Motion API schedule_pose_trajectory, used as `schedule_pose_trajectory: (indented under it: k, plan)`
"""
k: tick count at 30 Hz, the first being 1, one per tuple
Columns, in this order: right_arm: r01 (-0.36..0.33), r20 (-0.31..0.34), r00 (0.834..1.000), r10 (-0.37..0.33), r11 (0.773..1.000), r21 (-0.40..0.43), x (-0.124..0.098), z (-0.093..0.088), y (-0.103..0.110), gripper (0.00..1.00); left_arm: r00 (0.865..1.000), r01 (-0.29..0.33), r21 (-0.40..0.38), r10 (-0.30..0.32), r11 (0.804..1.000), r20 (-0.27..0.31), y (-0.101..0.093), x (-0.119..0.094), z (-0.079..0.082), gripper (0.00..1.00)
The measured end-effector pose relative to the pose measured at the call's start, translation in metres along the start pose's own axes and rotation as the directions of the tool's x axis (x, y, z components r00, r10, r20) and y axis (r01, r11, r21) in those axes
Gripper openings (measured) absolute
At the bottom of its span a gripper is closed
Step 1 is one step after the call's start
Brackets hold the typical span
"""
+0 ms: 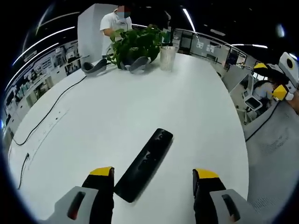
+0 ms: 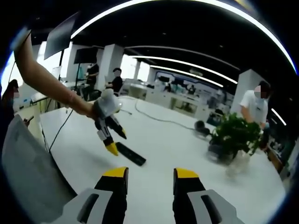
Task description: Press the specified remote control buttons in sequence, fully releasing each button before pressing the next.
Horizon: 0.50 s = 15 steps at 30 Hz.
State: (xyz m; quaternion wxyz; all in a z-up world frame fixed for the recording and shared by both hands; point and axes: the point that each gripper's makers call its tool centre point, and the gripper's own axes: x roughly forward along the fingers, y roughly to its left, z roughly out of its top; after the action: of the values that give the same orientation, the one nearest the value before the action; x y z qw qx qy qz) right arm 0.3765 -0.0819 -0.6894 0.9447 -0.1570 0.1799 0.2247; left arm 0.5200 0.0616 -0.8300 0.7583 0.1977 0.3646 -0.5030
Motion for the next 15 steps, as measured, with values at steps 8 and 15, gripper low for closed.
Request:
schedule_pose_trajectory:
  k: [8,15]
  plan:
    - [-0.004,-0.003,1.0,0.004,1.0,-0.009,0.0,-0.001,0.001,0.33,0.999,0.004,0.009,-0.003,1.0,-0.035,0.006,0.008,-0.006,0.71]
    - [-0.002,-0.004,1.0,0.002,1.0,-0.005,0.0,-0.001,0.0,0.33,0.999,0.008,0.001,-0.008,1.0,-0.044,0.009,0.012,-0.008,0.71]
